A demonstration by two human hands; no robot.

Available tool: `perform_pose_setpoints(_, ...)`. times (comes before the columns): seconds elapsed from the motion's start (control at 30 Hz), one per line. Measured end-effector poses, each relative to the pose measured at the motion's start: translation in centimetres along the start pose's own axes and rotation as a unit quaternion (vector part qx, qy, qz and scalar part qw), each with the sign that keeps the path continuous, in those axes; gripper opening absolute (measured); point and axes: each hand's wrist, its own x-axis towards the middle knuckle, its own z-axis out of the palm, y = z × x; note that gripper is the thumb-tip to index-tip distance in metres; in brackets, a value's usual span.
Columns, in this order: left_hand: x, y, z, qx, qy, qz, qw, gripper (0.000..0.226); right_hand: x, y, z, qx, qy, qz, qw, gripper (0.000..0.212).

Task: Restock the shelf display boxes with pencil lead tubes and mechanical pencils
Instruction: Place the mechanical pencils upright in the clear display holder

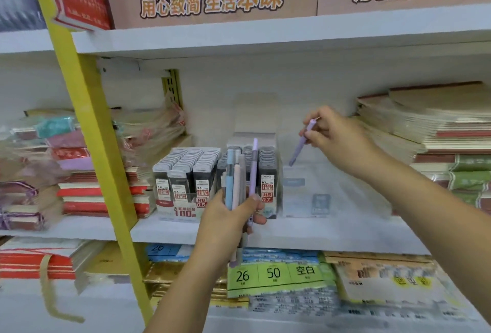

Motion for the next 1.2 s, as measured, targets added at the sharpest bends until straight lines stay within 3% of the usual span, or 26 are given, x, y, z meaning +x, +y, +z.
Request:
perform_pose_setpoints(0.13,1.1,0.3,0.4,0.02,0.008,0.003,1.0,0.011,2.8,1.7,1.5,-0.062,-0.028,-0.005,0.998,0.015)
perform_pose_setpoints(0.3,1.9,0.8,0.5,0.025,0.011,0.019,0.999,0.008,4.5,3.1,3.3,-0.056,-0.061,0.004,0.997,0.013)
perform_pose_setpoints(0.73,2.1,1.0,0.4,0.031,0.014,0.026,0.999,0.007,4.8,4.0,3.8,-0.062,-0.031,-0.047,0.996,0.032)
perform_pose_setpoints(0.93,2.2,1.2,0.5,0.025,0.012,0.03,0.999,0.007,5.0,4.0,4.4,-0.104,-0.024,-0.028,0.994,0.025)
perform_pose_setpoints(1.13,2.1,0.8,0.8,0.033,0.028,0.018,0.999,0.004,4.8,3.5,4.3,-0.113,-0.079,0.022,0.99,0.011)
perform_pose_setpoints(1.2,2.0,1.0,0.9,0.029,0.027,0.011,0.999,0.008,4.7,3.1,3.5,-0.132,-0.055,0.01,0.99,0.009)
